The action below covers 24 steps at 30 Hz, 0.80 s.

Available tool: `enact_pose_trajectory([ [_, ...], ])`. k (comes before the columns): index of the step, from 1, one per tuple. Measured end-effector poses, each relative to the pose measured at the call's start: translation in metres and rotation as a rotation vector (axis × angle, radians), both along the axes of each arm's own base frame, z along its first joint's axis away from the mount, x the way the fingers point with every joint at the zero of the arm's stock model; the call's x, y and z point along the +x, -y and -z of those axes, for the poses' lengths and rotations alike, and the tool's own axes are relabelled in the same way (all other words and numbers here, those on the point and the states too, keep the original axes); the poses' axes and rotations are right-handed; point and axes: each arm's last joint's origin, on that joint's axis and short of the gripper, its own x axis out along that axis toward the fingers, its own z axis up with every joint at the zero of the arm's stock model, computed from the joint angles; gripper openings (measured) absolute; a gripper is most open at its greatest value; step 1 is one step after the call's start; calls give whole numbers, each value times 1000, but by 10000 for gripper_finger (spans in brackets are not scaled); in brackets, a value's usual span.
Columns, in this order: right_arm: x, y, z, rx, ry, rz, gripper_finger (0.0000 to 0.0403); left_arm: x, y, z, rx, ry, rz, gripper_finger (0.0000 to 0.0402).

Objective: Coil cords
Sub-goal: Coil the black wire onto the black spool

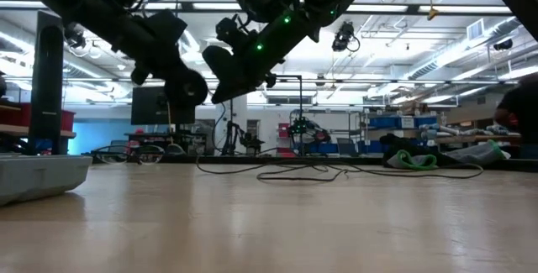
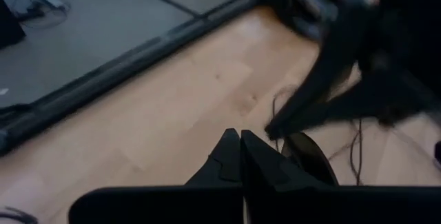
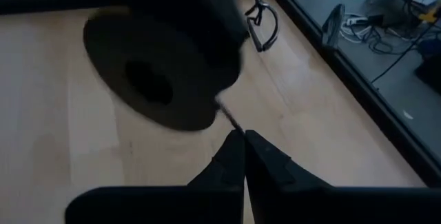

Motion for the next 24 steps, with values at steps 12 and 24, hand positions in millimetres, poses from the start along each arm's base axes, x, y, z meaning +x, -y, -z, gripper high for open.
enact_pose_trajectory([
  [12, -2, -1, 10, 68, -52, -40, 81, -12, -2, -17, 43, 88, -25, 0],
  [24, -2, -8, 17, 107, -44, -29, 127, -22, -1, -29, 99, 141, -100, 0],
])
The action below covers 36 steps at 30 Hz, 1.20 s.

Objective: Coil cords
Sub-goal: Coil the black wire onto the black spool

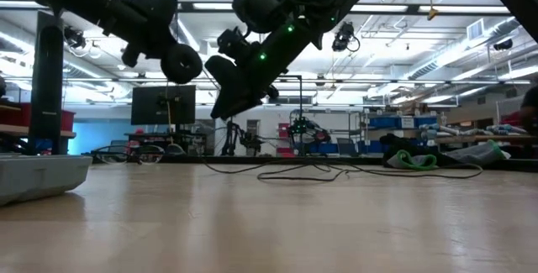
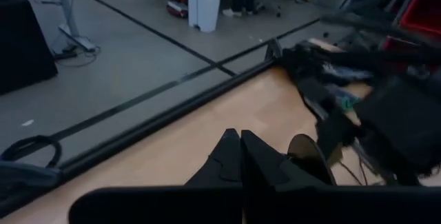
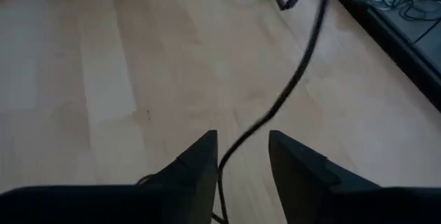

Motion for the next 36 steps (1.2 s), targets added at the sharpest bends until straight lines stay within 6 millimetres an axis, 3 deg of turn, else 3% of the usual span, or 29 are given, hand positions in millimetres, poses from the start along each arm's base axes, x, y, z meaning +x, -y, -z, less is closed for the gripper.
enact_pose_trajectory([
  [5, -3, -1, 11, 10, 37, 19, 108, -2, 0, -3, 20, 15, -4, 0],
  [13, -5, -8, 17, -56, 3, 22, 9, -3, 0, -1, 19, -10, -24, 0],
  [23, 1, -19, 16, -65, 53, -12, 5, -2, -1, 3, -12, -19, -69, 0],
  [30, 11, -19, 50, 82, 68, -46, 2, 14, -4, 8, -47, 28, -33, 0],
  [36, 26, -38, 34, 30, 113, -206, 1, 35, -11, 23, -87, 37, -53, 0],
])
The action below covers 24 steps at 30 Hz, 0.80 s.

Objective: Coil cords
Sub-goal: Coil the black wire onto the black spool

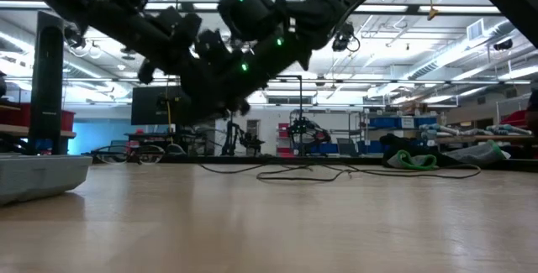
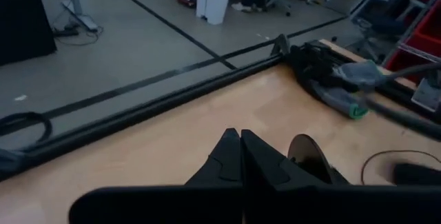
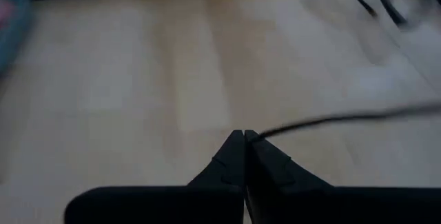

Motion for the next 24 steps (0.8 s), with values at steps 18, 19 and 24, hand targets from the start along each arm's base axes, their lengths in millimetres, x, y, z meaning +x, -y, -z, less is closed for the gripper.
enact_pose_trajectory([
  [18, -11, 0, -3, 0, -188, -9, 42, 19, -8, 31, -53, -106, -7, 0],
  [19, -11, 1, -3, 11, -186, 2, 52, 18, -8, 32, -55, -117, -7, 0],
  [24, -13, 8, -2, 47, -208, 43, 100, 13, -8, 40, -64, -214, -52, 0],
])
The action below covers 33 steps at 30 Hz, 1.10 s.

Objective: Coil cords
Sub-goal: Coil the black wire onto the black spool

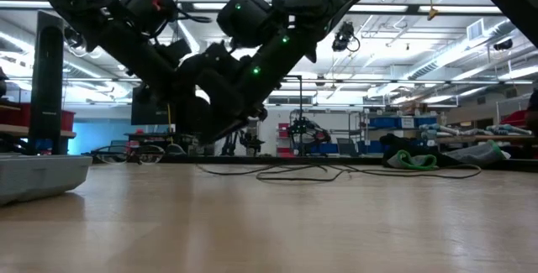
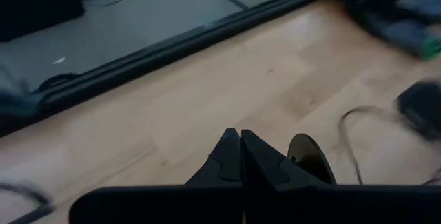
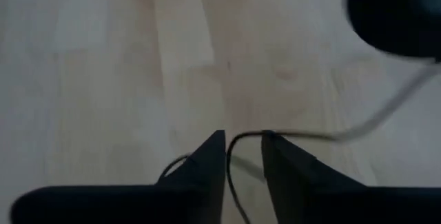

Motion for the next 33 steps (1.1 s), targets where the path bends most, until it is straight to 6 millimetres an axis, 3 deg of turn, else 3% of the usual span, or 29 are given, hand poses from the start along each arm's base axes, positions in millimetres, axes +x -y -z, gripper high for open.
enact_pose_trajectory([
  [7, -5, 23, 3, 45, -25, 101, 147, -1, 0, 0, 15, -25, 6, 0],
  [14, -1, 42, -3, 70, 77, 167, 154, -3, 0, -4, 39, -20, 14, 0],
  [22, -2, 41, 1, 102, 58, 194, 152, -4, -1, -3, 51, -54, 13, 0],
  [29, -16, 40, 14, 136, -129, 257, 151, -5, -1, -2, 59, -71, -1, 0],
  [33, -23, 27, 20, 63, -174, 277, 151, -5, -1, -2, 60, -74, 0, 0],
])
